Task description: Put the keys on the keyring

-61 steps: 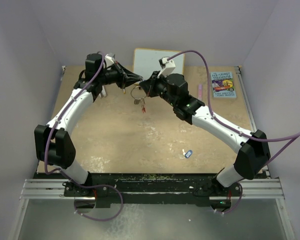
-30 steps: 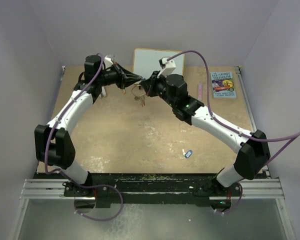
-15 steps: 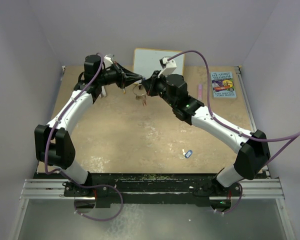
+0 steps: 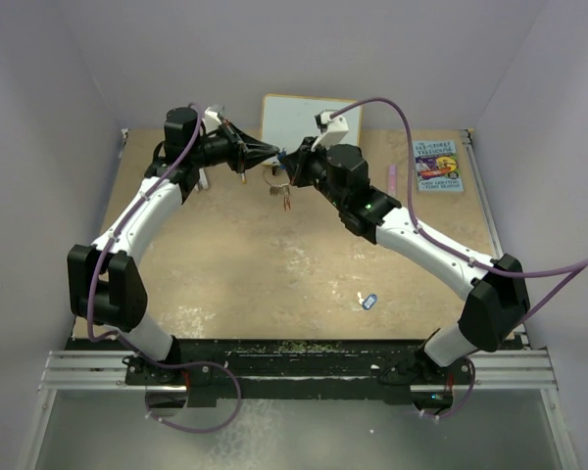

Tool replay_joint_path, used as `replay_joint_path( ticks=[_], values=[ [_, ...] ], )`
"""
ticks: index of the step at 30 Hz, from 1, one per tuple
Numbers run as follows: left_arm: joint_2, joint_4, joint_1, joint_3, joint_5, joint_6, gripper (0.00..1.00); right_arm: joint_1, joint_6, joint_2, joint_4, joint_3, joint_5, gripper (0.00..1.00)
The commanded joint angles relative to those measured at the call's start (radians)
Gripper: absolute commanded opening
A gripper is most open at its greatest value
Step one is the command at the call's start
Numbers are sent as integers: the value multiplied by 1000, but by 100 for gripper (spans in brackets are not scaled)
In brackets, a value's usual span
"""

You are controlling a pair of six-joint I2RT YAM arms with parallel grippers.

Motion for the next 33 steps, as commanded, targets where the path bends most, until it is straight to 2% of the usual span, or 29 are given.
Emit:
replay_joint_path(
  ticks=[1,11,33],
  values=[
    [-50,55,3,-11,21,-32,4,3,-18,-34,81,24,1,0],
    [-34,78,4,-11,10,-31,4,6,-21,-101,65,-2,-24,0],
    [-38,133,6,-26,29,-70,4,11,-48,-53,61,30,-36,0]
  ],
)
